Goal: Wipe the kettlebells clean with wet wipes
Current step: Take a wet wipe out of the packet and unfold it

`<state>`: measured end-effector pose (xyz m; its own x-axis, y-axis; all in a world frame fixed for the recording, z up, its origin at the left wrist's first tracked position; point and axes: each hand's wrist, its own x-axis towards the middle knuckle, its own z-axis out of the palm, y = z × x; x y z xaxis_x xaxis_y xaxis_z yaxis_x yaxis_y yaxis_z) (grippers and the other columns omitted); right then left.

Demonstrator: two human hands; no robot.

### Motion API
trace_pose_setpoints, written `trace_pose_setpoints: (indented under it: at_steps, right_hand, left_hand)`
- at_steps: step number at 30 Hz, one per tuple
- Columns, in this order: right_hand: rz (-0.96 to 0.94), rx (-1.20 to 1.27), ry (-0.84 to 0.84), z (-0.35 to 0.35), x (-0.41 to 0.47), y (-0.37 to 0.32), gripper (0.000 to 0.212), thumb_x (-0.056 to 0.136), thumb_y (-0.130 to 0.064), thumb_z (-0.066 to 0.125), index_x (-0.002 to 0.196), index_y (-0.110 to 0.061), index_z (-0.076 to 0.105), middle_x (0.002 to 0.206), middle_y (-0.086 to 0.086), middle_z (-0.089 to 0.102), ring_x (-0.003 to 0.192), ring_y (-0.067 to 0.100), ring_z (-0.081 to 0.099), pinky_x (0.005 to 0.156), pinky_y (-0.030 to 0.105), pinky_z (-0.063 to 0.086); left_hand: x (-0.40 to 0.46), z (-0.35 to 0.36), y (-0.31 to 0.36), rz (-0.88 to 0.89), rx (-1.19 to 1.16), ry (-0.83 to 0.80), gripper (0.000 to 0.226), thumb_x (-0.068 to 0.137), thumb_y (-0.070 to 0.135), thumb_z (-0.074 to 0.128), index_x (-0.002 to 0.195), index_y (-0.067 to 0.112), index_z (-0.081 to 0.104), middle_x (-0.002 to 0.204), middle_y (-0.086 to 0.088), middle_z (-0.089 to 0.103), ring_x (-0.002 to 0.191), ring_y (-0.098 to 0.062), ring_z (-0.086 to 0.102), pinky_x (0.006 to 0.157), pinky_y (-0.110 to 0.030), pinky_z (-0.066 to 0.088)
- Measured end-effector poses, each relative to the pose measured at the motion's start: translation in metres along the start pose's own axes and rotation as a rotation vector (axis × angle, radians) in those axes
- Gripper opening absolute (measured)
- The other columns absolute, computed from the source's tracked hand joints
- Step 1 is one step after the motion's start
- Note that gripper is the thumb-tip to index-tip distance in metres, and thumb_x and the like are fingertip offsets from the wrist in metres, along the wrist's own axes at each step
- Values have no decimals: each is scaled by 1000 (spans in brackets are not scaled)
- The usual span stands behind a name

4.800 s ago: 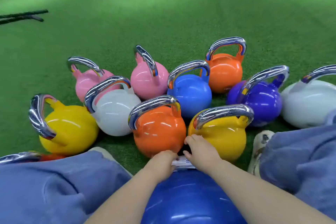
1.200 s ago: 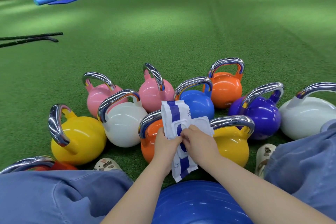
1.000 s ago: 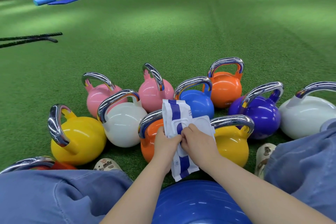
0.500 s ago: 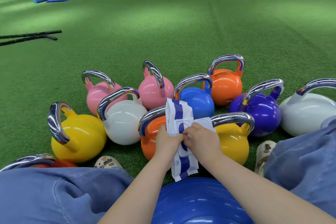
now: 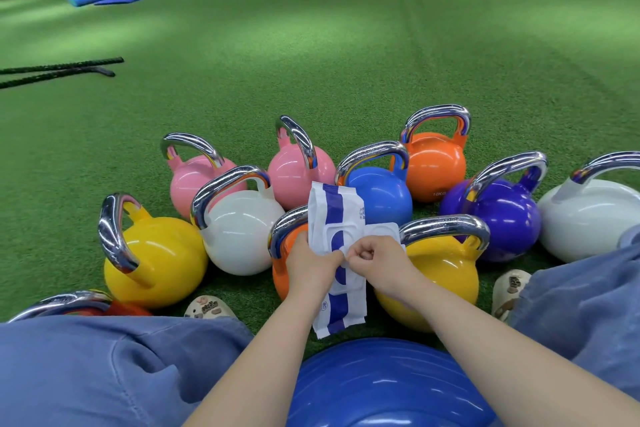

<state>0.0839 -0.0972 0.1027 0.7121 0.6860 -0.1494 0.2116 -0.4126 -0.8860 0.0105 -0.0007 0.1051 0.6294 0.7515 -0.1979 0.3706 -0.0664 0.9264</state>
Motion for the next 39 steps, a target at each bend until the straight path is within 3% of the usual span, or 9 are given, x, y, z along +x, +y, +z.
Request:
trace_pose_setpoints:
  at_steps: [4,10,15,19,22,26,32,36,39]
  right_hand:
    - [-27,3,21,1,1,0,24,83,-6,61,66,-20,53,59,-5,41,54,5,35,50,8,33]
    - [-80,-21,103,2,3,0,29,84,-11,67,62,-24,53,56,-6,42,53,5,36,51,11,33]
    - [-11,184,-18,-1,0,-5,22,86,-8,64,67,-18,59,60,0,40,53,7,33,47,13,31]
    - [32,385,-90,-7,-3,-8,20,87,-7,63,69,-13,57,57,0,37,44,5,35,42,17,35]
    - [39,474,-128,-7,-5,-9,19,87,-2,59,72,-12,57,67,0,51,65,10,49,64,20,47]
    - [68,722,-188,-5,-6,-12,20,91,1,50,75,-11,55,82,5,60,86,15,57,94,29,44]
    - [124,978,-95,-3,-5,-12,24,97,-1,40,76,-11,47,82,8,62,82,16,62,84,25,51]
    - [134,1037,26,-8,-3,-16,28,98,-6,37,73,-16,43,70,4,52,63,14,52,56,20,49]
    - [162,1078,91,-21,0,-21,27,99,-10,38,73,-14,42,64,5,59,50,14,62,67,32,50]
  left_hand:
    - [0,2,-1,-12,-71,22,41,71,3,69,110,11,58,103,-4,67,94,-20,63,82,-35,51]
    - [3,1,-3,-43,-124,27,36,71,3,71,103,14,58,100,-6,67,93,-24,64,86,-47,52]
    - [6,0,-1,45,15,37,38,72,7,70,106,13,54,104,-4,64,98,-23,59,85,-39,50]
    - [9,-5,3,133,157,83,40,76,9,66,113,8,51,98,2,55,90,-15,49,66,-17,31]
    - [12,-10,3,124,149,147,42,76,10,67,116,8,51,101,0,56,93,-18,51,69,-18,31]
    - [17,-16,4,79,104,214,39,77,13,69,110,5,50,109,-10,59,96,-23,54,73,-25,35]
    - [17,-15,7,76,116,244,34,79,12,68,106,5,49,107,-12,58,96,-26,53,71,-26,34]
    - [18,-21,1,12,66,318,29,82,12,65,104,5,48,104,-13,59,91,-26,53,71,-27,37]
    - [24,-28,-3,-18,22,357,33,81,14,68,106,4,49,108,-14,60,96,-30,56,77,-34,45]
